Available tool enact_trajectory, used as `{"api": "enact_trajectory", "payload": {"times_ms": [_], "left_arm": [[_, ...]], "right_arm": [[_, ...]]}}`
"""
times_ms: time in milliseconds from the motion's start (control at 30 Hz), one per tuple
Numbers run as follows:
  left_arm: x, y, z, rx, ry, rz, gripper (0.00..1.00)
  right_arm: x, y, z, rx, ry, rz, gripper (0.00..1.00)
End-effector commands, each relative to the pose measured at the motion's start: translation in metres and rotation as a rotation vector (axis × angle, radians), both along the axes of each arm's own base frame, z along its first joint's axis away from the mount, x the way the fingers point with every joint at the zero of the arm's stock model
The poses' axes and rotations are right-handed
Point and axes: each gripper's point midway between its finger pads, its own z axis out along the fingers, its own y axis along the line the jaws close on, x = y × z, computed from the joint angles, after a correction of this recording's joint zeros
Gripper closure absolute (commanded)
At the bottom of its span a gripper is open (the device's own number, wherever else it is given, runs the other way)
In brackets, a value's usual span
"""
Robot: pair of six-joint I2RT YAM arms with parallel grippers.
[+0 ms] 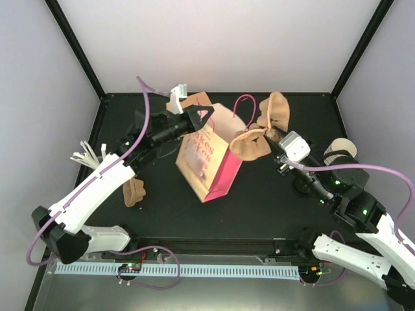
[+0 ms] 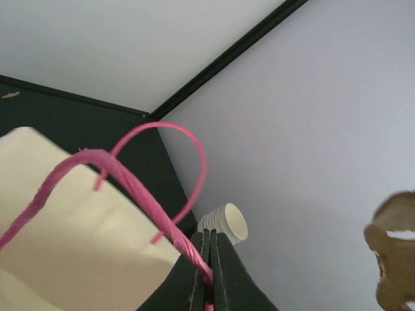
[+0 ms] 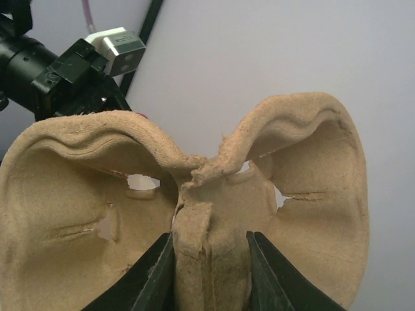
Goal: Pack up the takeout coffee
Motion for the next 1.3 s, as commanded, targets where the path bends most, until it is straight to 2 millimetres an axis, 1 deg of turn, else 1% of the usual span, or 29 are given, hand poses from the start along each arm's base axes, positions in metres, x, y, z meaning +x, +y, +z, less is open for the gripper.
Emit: {"api": "enact_trajectory", "payload": {"times_ms": [0, 200, 300, 400, 500, 633, 833, 933, 1100, 1167, 1267], "left_arm": [[-0.026, 0.012, -0.020, 0.009, 0.055, -0.117, 0.98], [-0.057, 0.040, -0.032, 0.020, 0.050, -0.117, 0.98], [-0.070, 0.050, -0.035, 0.030, 0.048, -0.116, 0.98], [-0.081, 0.057, -0.039, 0.038, 0.059, -0.122, 0.98], [-0.089, 0.065, -0.044, 0.041, 0.064, -0.118, 0.99], [-0.101, 0.073, -0.053, 0.044, 0.078, -0.113, 0.98], [-0.119, 0.086, -0.057, 0.049, 0.081, -0.110, 0.98], [-0.129, 0.092, -0.063, 0.057, 0.100, -0.112, 0.98], [-0.145, 0.105, -0.075, 0.068, 0.124, -0.094, 0.98], [-0.151, 0.111, -0.079, 0.075, 0.134, -0.084, 0.98], [-0.159, 0.117, -0.086, 0.092, 0.154, -0.076, 0.98]], "right_arm": [[-0.019, 0.020, 0.009, 0.002, 0.033, 0.165, 0.69], [-0.036, 0.043, 0.005, -0.016, 0.108, 0.325, 0.70], [-0.048, 0.062, -0.004, -0.057, 0.199, 0.448, 0.70], [-0.058, 0.079, -0.007, -0.090, 0.295, 0.552, 0.70], [-0.071, 0.093, -0.003, -0.087, 0.343, 0.663, 0.70], [-0.086, 0.106, 0.002, -0.086, 0.370, 0.795, 0.70], [-0.099, 0.127, 0.000, -0.130, 0.431, 0.956, 0.69], [-0.100, 0.138, -0.002, -0.156, 0.453, 1.012, 0.69], [-0.100, 0.153, 0.001, -0.157, 0.474, 1.083, 0.69], [-0.096, 0.159, 0.004, -0.157, 0.477, 1.088, 0.69], [-0.086, 0.173, 0.000, -0.163, 0.500, 1.090, 0.69]]}}
